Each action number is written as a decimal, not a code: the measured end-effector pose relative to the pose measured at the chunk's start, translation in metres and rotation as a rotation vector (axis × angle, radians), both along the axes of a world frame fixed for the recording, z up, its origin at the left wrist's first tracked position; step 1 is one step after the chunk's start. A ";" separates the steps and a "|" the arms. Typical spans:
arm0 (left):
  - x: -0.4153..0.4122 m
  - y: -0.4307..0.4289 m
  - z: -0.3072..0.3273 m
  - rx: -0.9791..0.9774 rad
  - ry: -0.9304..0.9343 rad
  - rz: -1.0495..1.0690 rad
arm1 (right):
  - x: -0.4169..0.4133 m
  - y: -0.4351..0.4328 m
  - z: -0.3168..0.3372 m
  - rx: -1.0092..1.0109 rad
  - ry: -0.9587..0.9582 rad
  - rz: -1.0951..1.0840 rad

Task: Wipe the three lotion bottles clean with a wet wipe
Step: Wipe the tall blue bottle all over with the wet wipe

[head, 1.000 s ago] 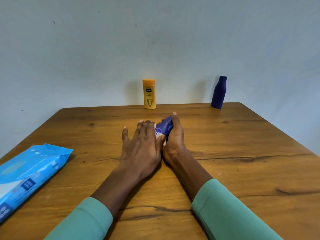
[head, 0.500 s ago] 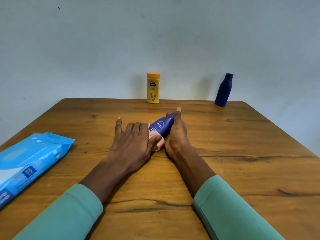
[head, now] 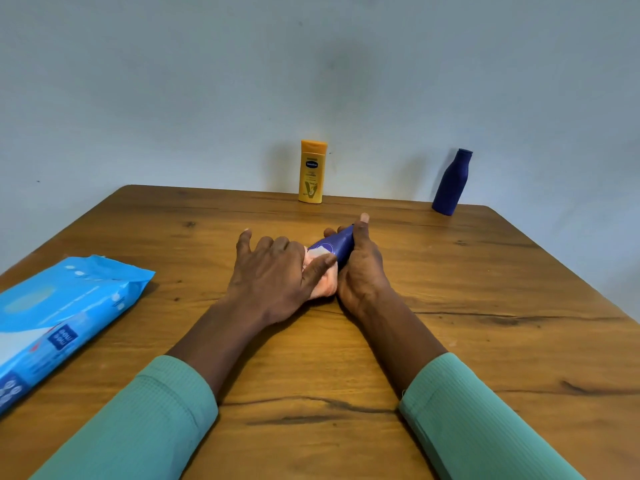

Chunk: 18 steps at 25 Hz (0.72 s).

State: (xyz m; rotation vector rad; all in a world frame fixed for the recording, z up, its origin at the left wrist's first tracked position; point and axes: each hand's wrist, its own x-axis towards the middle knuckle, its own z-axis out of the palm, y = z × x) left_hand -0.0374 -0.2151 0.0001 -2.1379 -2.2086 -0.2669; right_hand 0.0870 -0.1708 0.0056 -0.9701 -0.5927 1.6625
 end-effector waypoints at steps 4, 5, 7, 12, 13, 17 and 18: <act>-0.001 -0.012 -0.007 -0.015 0.126 -0.021 | -0.001 0.005 -0.001 0.005 0.011 -0.067; 0.002 -0.013 -0.008 0.011 0.130 -0.016 | -0.002 0.004 -0.002 0.018 -0.014 -0.079; 0.007 -0.012 -0.006 0.049 0.122 -0.005 | -0.006 0.001 -0.003 0.042 -0.081 -0.094; 0.002 0.000 -0.002 0.162 -0.137 0.060 | -0.008 0.000 -0.006 0.042 -0.059 -0.089; -0.001 0.005 -0.004 0.164 -0.237 0.097 | -0.009 0.001 -0.007 0.039 -0.025 -0.096; -0.009 0.012 -0.007 0.118 -0.545 0.091 | -0.011 0.002 -0.010 0.035 0.075 -0.140; -0.008 0.010 -0.006 0.126 -0.558 0.055 | -0.011 0.003 -0.011 0.031 0.095 -0.145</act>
